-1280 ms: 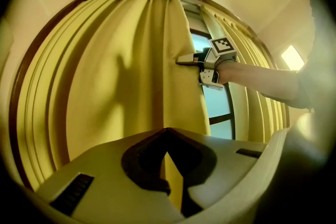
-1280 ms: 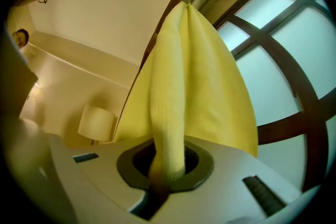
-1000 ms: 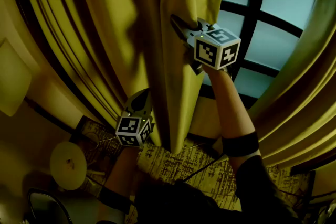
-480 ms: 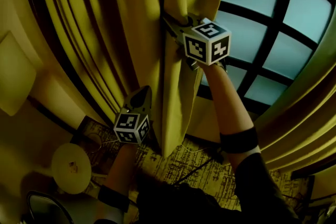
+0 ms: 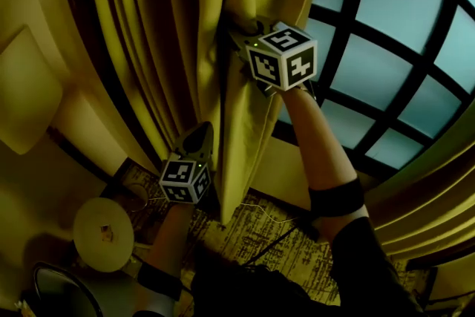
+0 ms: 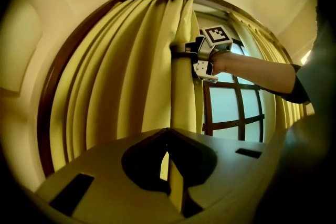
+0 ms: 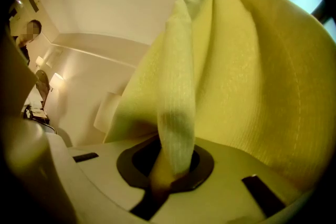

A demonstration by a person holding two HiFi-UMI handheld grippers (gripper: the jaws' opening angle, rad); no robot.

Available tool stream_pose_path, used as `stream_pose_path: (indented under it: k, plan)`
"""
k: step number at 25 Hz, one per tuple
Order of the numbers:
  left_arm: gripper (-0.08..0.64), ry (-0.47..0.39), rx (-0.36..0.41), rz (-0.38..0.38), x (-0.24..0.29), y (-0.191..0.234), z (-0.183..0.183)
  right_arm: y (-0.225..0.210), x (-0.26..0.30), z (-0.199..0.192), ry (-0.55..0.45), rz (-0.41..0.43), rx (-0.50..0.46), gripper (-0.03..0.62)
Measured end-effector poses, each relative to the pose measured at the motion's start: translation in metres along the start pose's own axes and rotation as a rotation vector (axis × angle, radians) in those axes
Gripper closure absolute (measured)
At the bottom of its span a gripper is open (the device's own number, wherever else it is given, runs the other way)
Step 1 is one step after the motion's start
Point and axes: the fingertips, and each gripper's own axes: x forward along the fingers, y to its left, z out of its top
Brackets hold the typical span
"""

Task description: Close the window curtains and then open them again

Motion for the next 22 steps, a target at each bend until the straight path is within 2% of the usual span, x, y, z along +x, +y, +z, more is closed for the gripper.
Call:
stream_pose_path:
  k: [5, 10, 16, 22]
  plan:
    - [0.56, 0.002, -0.017, 0.034, 0.004, 0.039, 0.0, 0.003, 0.043, 0.004, 0.001, 0.007, -0.028, 0.571]
    - [0.56, -0.014, -0.024, 0.047, 0.004, 0.086, 0.01, 0.025, 0.097, 0.008, 0.021, 0.027, -0.068, 0.569]
    - [0.56, -0.015, -0.014, 0.083, 0.017, 0.1, 0.01, 0.031, 0.122, -0.006, 0.046, 0.051, -0.139, 0.569]
    - [0.56, -0.009, -0.041, 0.134, 0.009, 0.157, 0.012, 0.05, 0.177, -0.01, 0.071, 0.07, -0.165, 0.569]
